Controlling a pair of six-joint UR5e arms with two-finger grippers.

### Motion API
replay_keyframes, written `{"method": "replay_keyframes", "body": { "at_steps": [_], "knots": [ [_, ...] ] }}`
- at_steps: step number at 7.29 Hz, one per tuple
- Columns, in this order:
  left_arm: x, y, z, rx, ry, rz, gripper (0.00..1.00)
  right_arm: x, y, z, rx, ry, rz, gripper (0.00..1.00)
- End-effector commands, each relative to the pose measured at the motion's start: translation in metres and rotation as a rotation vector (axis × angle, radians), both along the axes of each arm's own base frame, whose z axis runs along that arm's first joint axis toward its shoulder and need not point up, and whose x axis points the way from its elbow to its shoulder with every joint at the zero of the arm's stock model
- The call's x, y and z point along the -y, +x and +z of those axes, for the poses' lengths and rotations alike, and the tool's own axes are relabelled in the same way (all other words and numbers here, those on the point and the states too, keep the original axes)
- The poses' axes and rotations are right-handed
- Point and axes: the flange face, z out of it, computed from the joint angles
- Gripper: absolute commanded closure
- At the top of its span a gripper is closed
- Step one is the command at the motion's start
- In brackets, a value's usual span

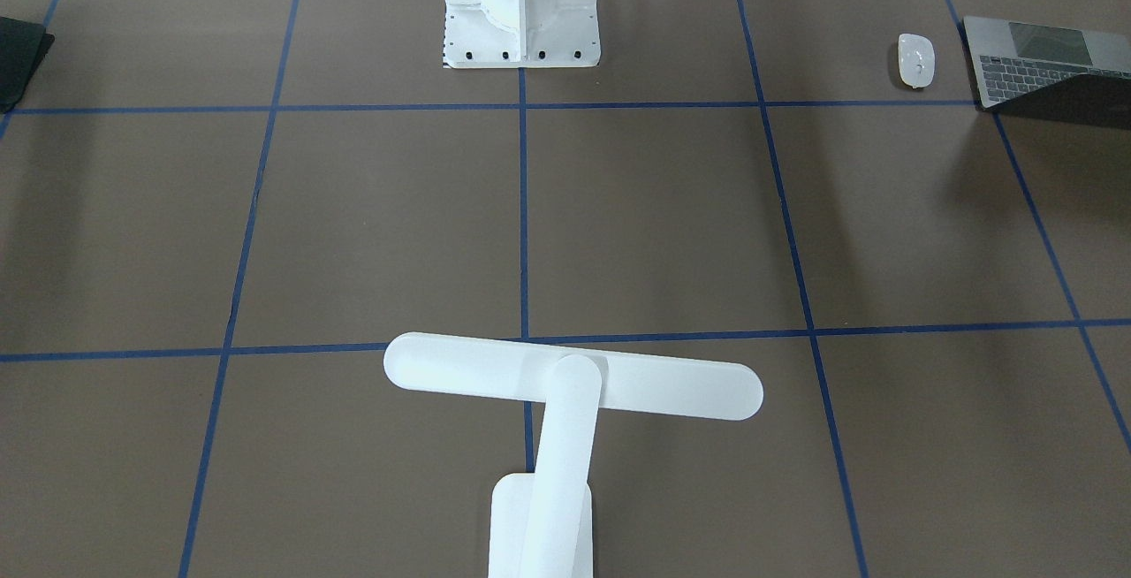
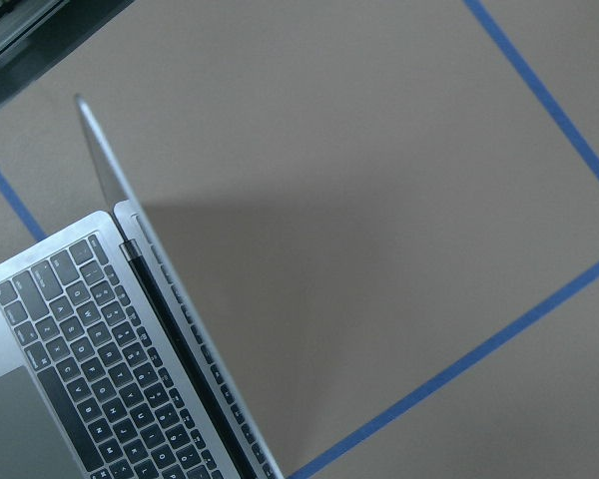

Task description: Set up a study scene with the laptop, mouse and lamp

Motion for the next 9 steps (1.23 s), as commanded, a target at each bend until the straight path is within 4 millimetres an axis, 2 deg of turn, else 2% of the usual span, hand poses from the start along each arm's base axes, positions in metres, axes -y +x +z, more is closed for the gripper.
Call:
{"method": "replay_keyframes", "body": {
  "at_steps": [1, 6, 9],
  "knots": [
    [-0.002, 0.001, 0.015, 0.004, -0.057, -0.04, 0.0, 0.0, -0.001, -0.001, 0.022, -0.001, -0.002, 0.01],
    [0.003, 0.001, 0.054, 0.012, -0.074, -0.093, 0.0, 0.0, -0.002, -0.004, 0.033, -0.002, -0.002, 0.01],
    [0.002, 0.001, 0.055, 0.012, -0.079, -0.098, 0.0, -0.002, -0.002, -0.002, 0.039, -0.01, -0.004, 0.01]
  ]
}}
